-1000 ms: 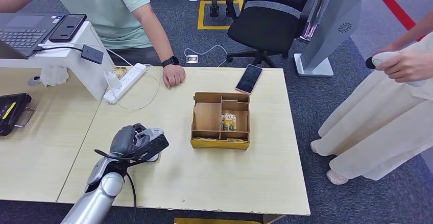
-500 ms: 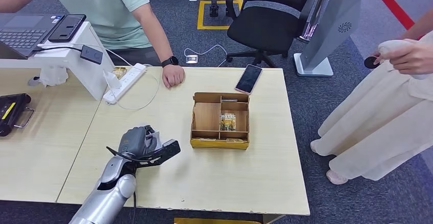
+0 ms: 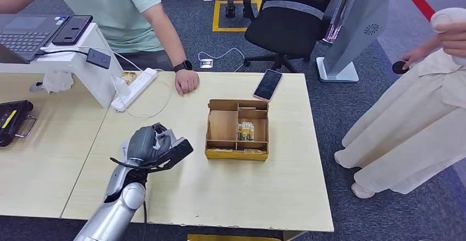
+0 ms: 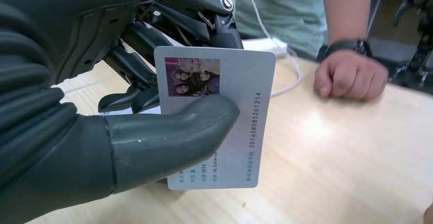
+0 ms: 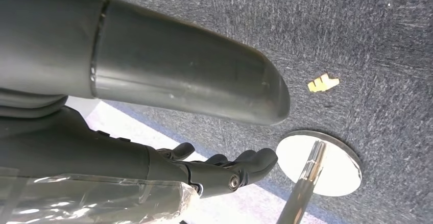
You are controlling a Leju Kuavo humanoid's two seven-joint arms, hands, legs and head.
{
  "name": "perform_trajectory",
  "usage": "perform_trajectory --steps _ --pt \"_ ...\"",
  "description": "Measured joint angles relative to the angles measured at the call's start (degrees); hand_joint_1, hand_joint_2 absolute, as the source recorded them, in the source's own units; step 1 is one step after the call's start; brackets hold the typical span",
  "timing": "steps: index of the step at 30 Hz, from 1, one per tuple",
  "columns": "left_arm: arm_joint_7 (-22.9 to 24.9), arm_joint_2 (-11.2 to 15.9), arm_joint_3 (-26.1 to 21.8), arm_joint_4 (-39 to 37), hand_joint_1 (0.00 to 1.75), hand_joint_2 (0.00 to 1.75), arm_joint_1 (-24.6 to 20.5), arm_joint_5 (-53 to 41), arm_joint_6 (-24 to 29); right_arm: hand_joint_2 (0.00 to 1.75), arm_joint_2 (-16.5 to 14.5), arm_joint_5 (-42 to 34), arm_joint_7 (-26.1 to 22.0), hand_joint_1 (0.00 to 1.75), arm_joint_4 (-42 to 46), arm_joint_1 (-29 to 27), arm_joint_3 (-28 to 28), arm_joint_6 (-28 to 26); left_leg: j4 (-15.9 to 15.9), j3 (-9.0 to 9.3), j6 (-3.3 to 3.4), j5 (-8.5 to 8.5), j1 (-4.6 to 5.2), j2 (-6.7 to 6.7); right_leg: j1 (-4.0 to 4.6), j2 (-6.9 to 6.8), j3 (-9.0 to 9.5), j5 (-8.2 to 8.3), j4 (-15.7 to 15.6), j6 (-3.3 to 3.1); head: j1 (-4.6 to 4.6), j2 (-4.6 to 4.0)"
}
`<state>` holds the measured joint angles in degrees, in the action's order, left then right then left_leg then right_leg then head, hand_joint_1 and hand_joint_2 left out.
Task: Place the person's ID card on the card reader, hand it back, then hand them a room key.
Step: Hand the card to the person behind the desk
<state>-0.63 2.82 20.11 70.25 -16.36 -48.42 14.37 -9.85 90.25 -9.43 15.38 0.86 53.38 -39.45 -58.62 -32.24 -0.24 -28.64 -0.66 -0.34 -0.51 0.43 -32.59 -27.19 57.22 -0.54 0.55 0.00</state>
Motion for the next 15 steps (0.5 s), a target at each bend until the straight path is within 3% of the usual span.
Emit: perform_trajectory --steps 11,15 --pt "-4.26 -2.24 -0.48 2.66 1.75 1.75 -1.11 -6.55 16.33 0.0 -0.31 0.0 0.37 0.0 0.22 0.1 -0.35 0.0 0.0 0.0 0.0 0.0 0.0 0.0 0.0 -0.02 -0.01 0.0 0.0 0.0 0.0 0.0" --pt "-4.33 -3.2 -0.48 1.19 1.75 1.75 -2.49 -7.77 18.09 0.0 -0.36 0.0 0.4 0.0 0.21 0.17 -1.07 0.0 0.0 0.01 0.0 0.0 0.01 -0.01 0.0 -0.01 0.0 0.01 0.0 0.0 0.0 0.0"
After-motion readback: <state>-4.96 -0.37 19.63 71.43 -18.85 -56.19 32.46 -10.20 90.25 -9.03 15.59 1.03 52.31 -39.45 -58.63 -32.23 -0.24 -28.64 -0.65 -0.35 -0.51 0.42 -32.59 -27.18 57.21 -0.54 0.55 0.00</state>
